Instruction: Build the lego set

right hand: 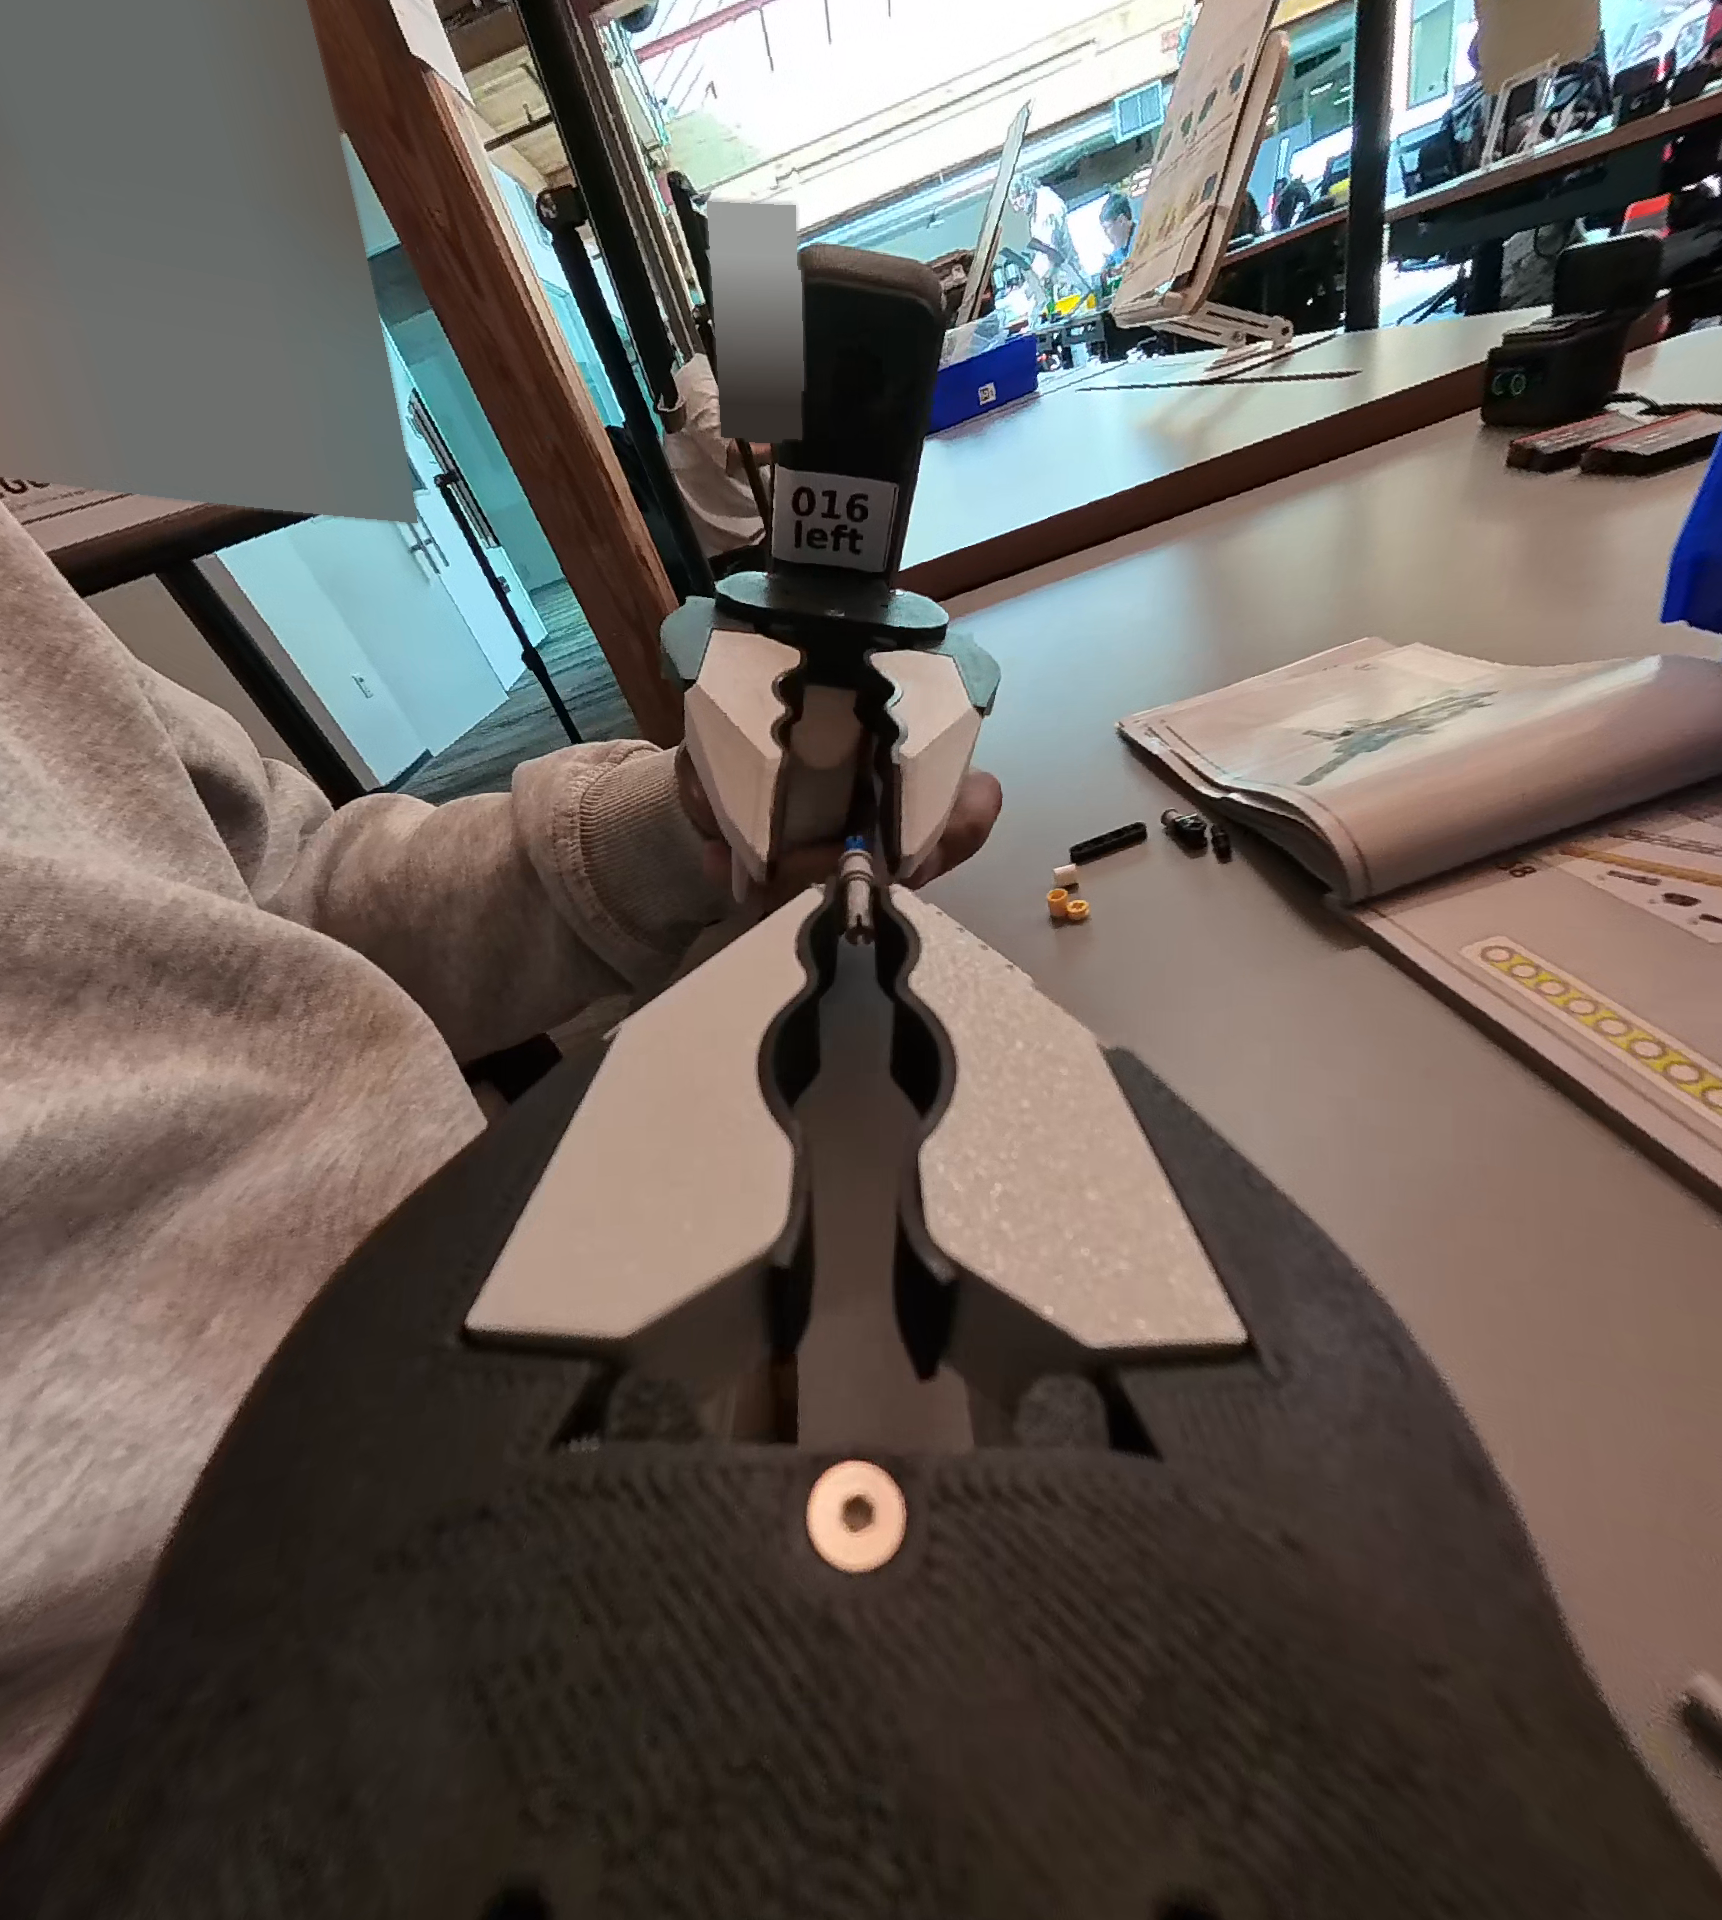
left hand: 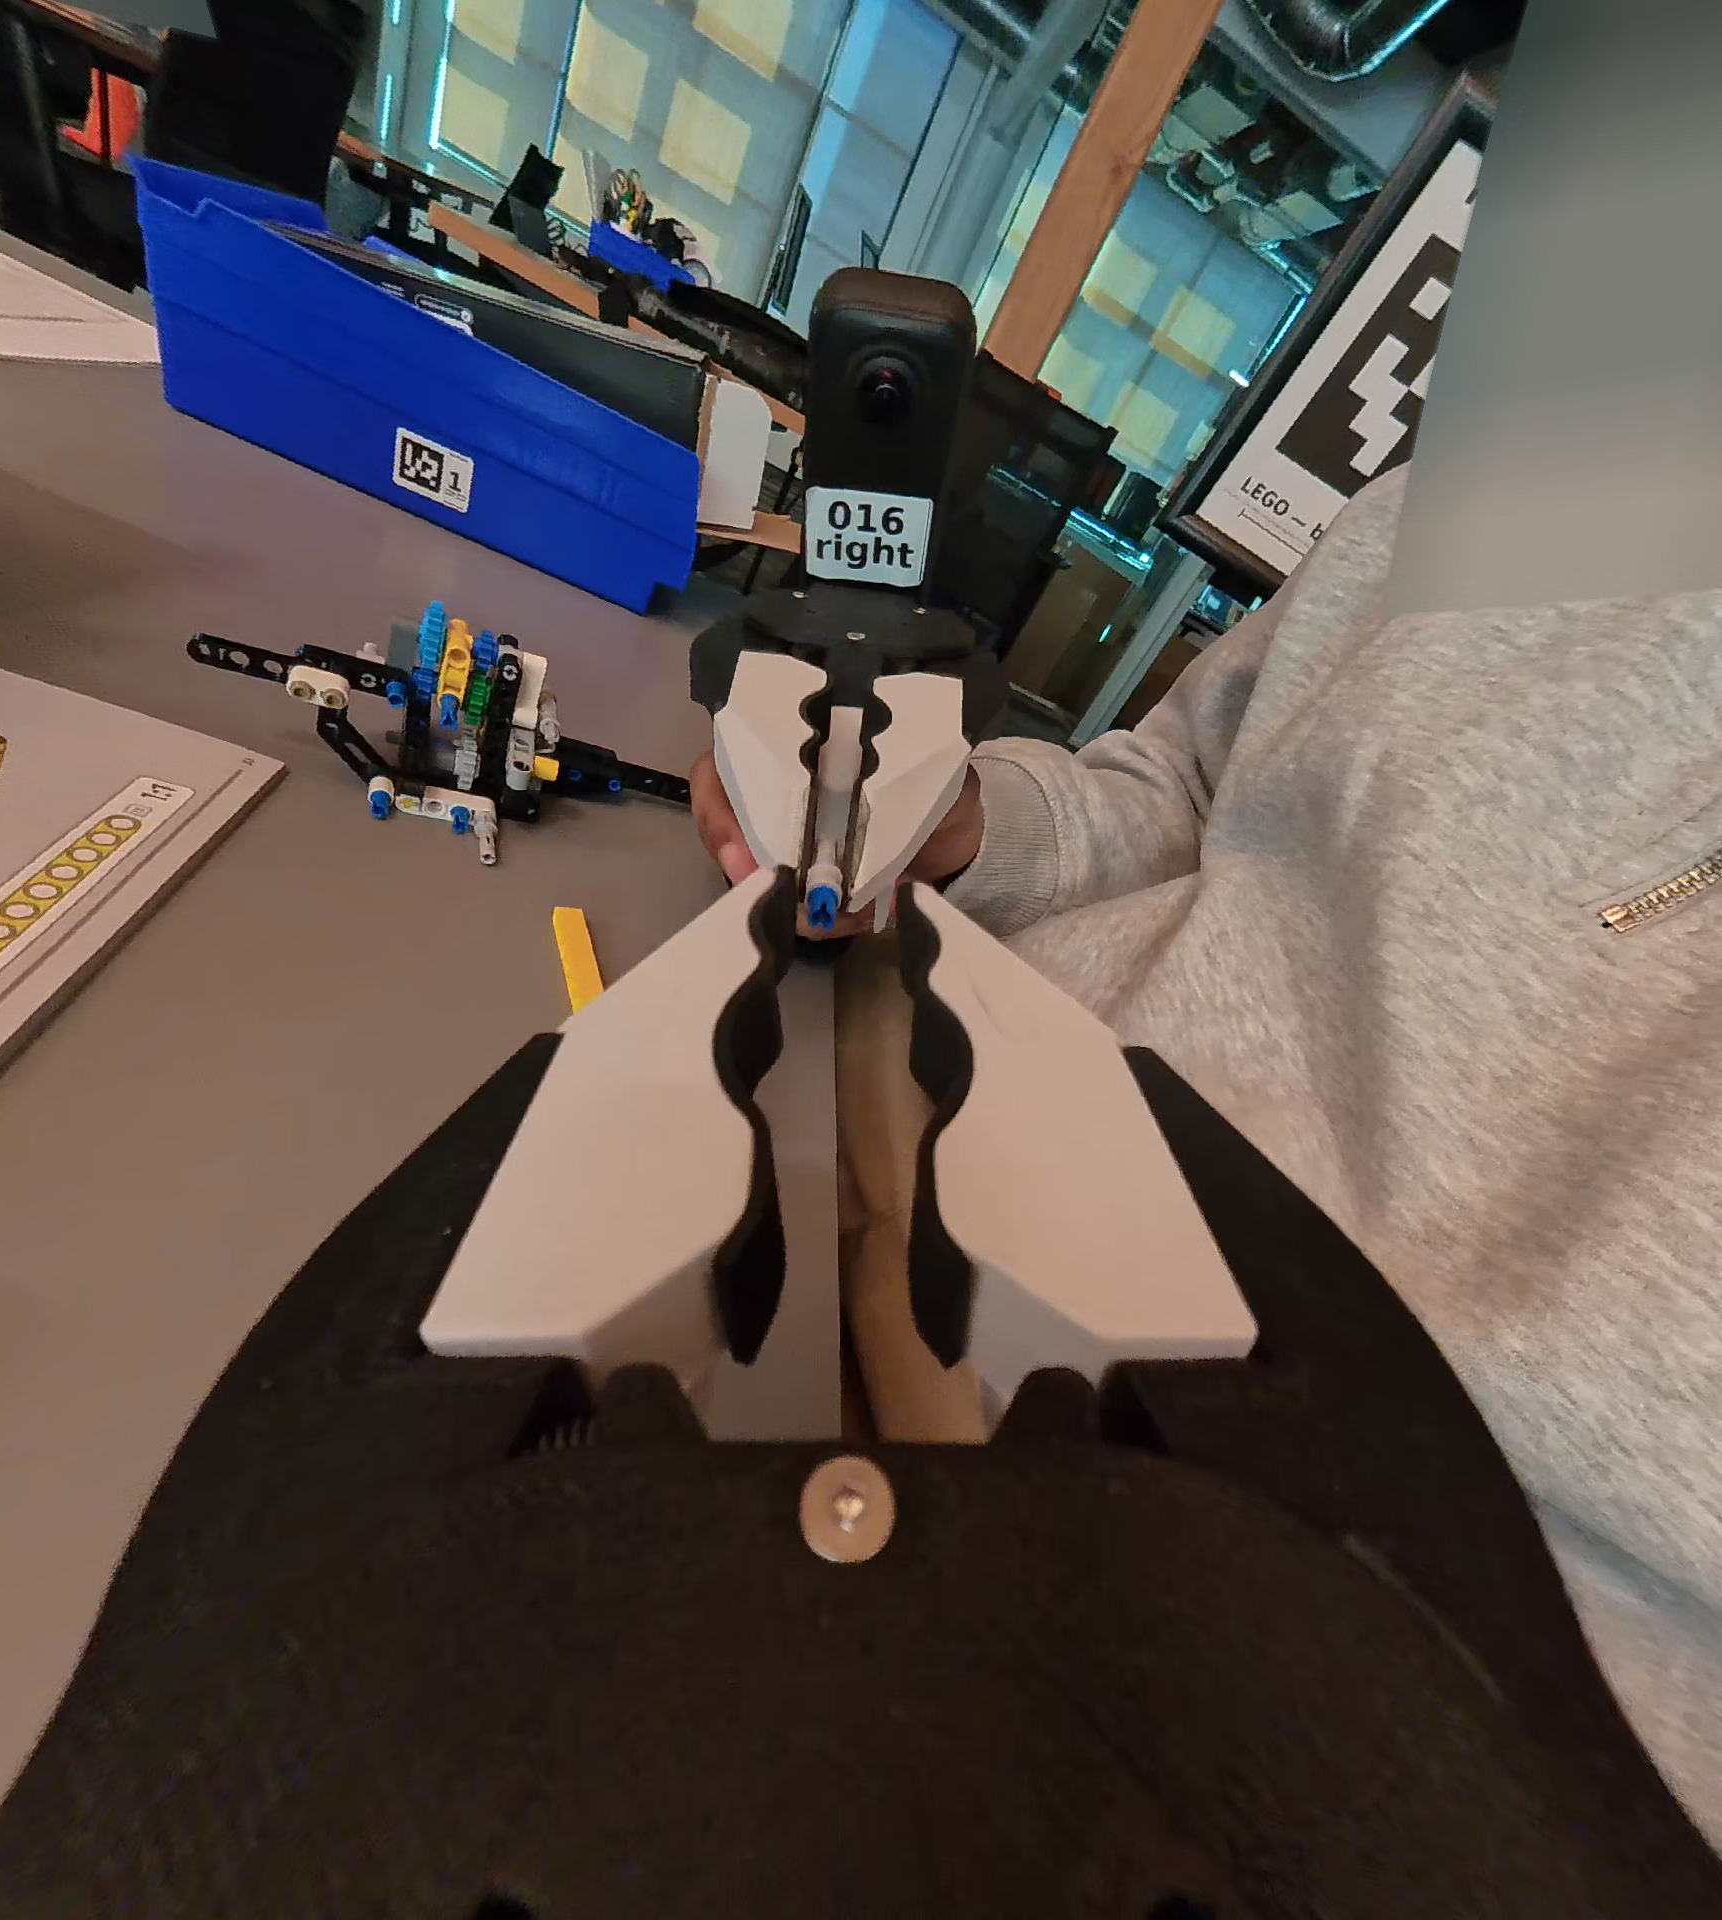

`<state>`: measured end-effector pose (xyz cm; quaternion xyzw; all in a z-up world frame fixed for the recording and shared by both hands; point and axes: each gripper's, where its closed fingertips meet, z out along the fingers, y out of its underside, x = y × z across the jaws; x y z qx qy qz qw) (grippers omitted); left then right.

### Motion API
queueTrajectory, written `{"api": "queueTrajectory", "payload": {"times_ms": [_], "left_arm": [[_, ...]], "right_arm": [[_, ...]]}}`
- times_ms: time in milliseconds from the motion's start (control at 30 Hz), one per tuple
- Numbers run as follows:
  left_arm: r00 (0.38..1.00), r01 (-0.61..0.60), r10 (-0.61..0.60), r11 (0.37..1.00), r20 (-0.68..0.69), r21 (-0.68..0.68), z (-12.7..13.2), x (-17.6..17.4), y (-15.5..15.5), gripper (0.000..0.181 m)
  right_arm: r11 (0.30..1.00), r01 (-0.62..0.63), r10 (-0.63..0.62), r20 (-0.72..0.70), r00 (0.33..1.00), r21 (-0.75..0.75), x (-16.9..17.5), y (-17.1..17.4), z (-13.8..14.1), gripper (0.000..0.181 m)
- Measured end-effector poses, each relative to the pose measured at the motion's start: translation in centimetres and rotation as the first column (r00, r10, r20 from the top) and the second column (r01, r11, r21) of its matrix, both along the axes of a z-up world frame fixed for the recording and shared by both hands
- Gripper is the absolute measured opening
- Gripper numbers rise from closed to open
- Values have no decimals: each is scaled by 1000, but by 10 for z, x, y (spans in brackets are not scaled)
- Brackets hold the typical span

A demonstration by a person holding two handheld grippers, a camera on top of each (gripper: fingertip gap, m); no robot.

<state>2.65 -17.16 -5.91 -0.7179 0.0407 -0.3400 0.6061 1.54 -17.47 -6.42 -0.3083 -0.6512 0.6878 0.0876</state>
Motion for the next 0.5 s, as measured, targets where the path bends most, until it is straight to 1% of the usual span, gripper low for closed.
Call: {"api": "queueTrajectory", "payload": {"times_ms": [100,267,367,500], "left_arm": [[1000,-6,6,1000,-7,0,0,-1,0,11],[1000,-11,11,1000,-14,-13,-3,-1,2,11],[1000,-4,3,1000,-24,-16,-4,1,2,4],[1000,-7,7,1000,-28,-11,-3,0,2,4]], "right_arm": [[1000,-4,4,5,1000,-4,0,0,0,4],[1000,-17,17,4,1000,-15,2,-1,1,4],[1000,-20,20,4,1000,-11,2,-2,1,4],[1000,-25,25,8,1000,-16,2,-2,1,4]]}}
